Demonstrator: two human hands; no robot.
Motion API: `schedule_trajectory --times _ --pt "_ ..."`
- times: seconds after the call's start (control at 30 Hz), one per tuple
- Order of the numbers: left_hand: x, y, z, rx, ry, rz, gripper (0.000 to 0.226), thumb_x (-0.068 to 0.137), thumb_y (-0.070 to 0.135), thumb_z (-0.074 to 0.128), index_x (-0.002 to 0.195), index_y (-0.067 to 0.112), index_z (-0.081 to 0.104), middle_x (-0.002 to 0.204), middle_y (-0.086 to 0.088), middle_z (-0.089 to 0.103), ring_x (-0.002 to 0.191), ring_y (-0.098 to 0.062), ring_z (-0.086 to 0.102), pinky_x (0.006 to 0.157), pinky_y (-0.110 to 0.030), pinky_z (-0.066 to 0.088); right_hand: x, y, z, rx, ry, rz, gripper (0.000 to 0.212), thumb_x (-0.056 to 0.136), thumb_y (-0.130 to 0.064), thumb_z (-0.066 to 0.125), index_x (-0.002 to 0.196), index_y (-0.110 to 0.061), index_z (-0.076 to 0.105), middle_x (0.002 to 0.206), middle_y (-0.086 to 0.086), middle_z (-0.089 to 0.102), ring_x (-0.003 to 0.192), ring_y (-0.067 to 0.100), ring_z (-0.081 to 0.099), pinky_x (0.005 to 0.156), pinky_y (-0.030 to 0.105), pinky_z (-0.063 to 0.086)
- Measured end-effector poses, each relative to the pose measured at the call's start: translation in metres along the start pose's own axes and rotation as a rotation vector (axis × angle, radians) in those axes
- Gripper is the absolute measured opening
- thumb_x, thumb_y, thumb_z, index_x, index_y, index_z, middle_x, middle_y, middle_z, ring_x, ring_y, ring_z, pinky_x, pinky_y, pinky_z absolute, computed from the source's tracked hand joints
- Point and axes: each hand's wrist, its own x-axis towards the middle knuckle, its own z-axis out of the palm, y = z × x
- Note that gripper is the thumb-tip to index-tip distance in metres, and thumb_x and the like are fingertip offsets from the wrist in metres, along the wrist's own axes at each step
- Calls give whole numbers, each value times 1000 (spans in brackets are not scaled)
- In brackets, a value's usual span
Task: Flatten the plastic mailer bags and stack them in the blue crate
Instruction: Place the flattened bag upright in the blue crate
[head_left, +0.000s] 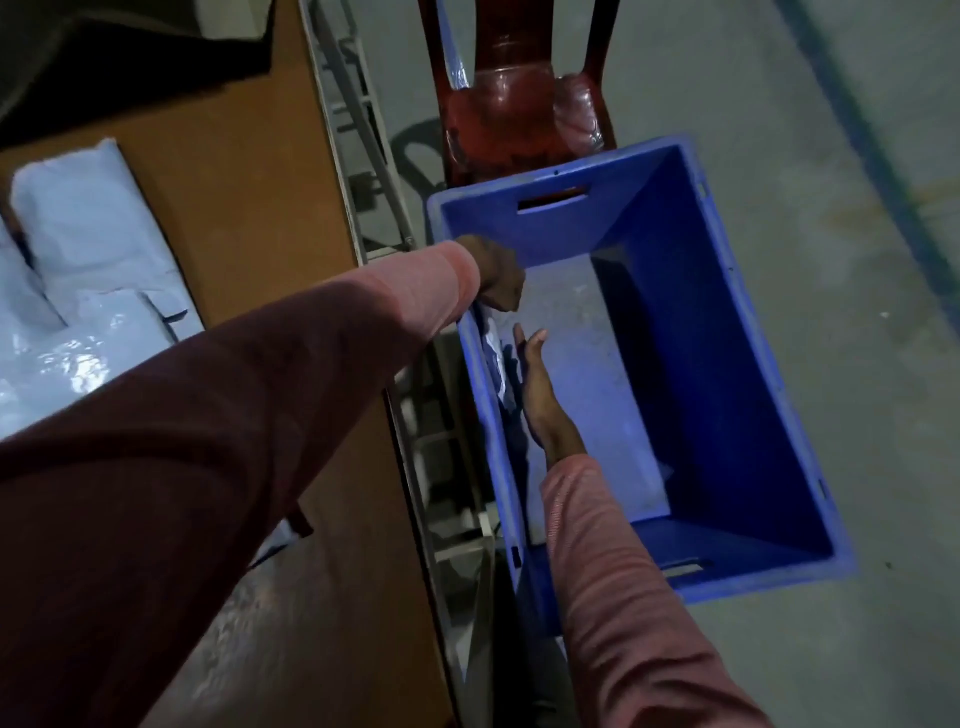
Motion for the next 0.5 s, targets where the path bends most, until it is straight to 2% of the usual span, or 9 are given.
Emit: schedule_trajectory --times 0.03,0.1,0.13,0.17,0.23,0.33,0.4,0.5 --pt "-26 7 -15 9 72 -22 49 100 26 48 149 31 55 154 -6 50 136 -32 52 110 -44 43 -4 -3 -3 -7 27 -51 64 106 -59 5 161 -31 22 146 -15 36 134 4 38 93 13 43" --pt "-69 12 -28 9 231 -26 53 97 23 50 149 33 54 150 -14 54 133 -38 53 112 -45 43 -25 -15 -4 -38 80 -138 65 105 -61 5 161 -34 24 165 -11 25 152 10 22 120 29 22" --pt "-89 9 -29 -23 320 -38 55 93 22 52 148 32 55 145 -16 58 131 -39 55 114 -46 40 -37 -21 -3 -59 98 -155 66 105 -62 6 161 -34 26 168 -10 20 155 13 18 126 38 14" --pt "-112 7 -27 -86 417 -45 57 90 18 53 146 28 57 141 -17 61 129 -38 56 119 -47 35 -43 -21 -2 -85 103 -187 66 105 -62 6 161 -32 28 169 -9 19 156 13 17 127 42 11" --pt "-161 5 -15 -192 683 -48 57 84 14 50 139 19 64 132 -14 67 129 -34 56 123 -48 22 -67 -34 6 -155 100 -260 67 106 -63 10 160 -30 32 168 -9 22 154 11 20 127 39 13" --pt "-230 2 20 -270 1018 -101 57 80 20 42 128 12 70 126 -13 68 129 -33 57 122 -50 15 -104 -50 33 -284 146 -441 63 106 -61 18 156 -29 41 158 -16 36 147 4 30 127 39 20" --pt "-271 -2 55 -318 1134 -202 51 83 17 48 130 11 68 130 -15 66 134 -36 52 124 -56 14 -128 -53 56 -370 164 -589 51 111 -48 25 153 -26 45 151 -15 43 143 2 36 125 33 26" --pt "-325 -3 107 -359 1230 -391 48 89 17 55 137 13 62 141 -15 59 146 -36 41 124 -58 18 -161 -50 101 -572 185 -814 45 111 -43 36 148 -24 51 154 -6 48 144 9 37 122 38 30"
